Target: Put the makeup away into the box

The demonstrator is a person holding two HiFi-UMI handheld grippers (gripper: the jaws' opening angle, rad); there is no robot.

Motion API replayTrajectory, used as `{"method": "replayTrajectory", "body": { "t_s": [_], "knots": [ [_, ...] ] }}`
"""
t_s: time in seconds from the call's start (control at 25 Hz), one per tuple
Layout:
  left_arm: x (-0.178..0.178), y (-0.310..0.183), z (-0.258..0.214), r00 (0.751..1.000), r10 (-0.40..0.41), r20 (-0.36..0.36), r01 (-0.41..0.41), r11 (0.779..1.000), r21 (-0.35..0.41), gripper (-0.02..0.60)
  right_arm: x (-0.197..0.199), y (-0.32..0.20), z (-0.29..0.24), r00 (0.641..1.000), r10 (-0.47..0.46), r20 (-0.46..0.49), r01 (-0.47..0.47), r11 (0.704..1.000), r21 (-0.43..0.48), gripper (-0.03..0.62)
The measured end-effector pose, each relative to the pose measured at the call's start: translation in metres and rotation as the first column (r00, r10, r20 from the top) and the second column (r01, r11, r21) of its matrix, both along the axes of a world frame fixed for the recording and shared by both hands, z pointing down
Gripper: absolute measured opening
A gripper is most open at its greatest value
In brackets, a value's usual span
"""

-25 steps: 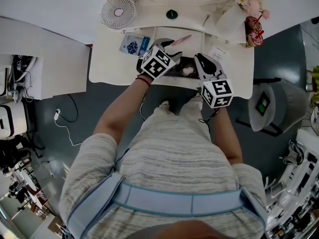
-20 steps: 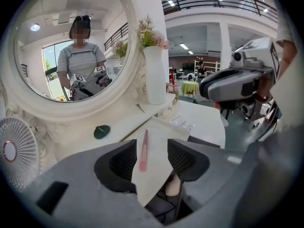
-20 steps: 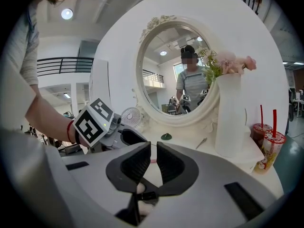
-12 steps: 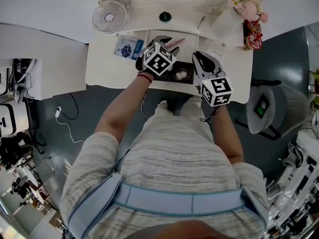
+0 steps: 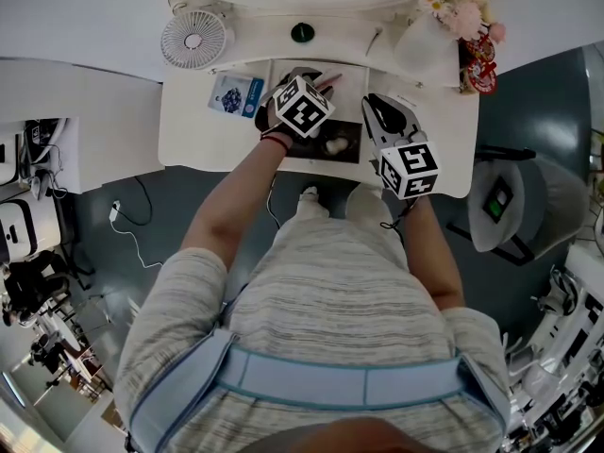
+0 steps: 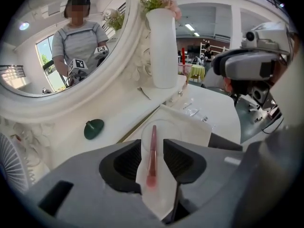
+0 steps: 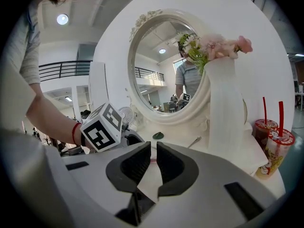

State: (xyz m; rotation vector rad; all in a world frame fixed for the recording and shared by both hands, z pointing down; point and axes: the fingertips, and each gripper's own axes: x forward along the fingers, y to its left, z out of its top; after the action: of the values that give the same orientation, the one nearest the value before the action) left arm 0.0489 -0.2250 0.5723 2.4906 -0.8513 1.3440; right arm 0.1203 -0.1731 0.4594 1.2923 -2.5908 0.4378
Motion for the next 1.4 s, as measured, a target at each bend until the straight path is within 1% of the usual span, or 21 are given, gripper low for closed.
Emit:
{"method": "replayTrajectory", "body": {
  "t_s": [0.2, 0.52, 0.76, 1.4],
  "knots": [
    [-0.001, -0.006, 0.011, 0.999, 0.0, 0.036, 0.001, 1.0, -0.026, 0.109, 0.004, -0.003, 0.003, 1.0, 0.005, 0.002, -0.005, 1.0, -0.006, 0.014],
    [0.006, -0.006, 0.02, 0.997, 0.041, 0.06, -0.037, 0.998, -0.057, 0.107, 0.01, -0.008, 0.005, 1.0, 0.016, 0.002, -0.016, 1.0, -0.009, 0.014],
    [0.01, -0.002, 0.024, 0.996, 0.065, 0.064, -0.06, 0.995, -0.079, 0.058, 0.012, -0.012, 0.005, 1.0, 0.024, -0.002, -0.024, 1.0, -0.007, 0.014],
    [0.01, 0.0, 0.028, 0.994, 0.079, 0.071, -0.072, 0.993, -0.095, 0.054, 0.011, -0.008, 0.002, 1.0, 0.026, -0.014, -0.026, 1.0, 0.0, 0.014]
  ]
}}
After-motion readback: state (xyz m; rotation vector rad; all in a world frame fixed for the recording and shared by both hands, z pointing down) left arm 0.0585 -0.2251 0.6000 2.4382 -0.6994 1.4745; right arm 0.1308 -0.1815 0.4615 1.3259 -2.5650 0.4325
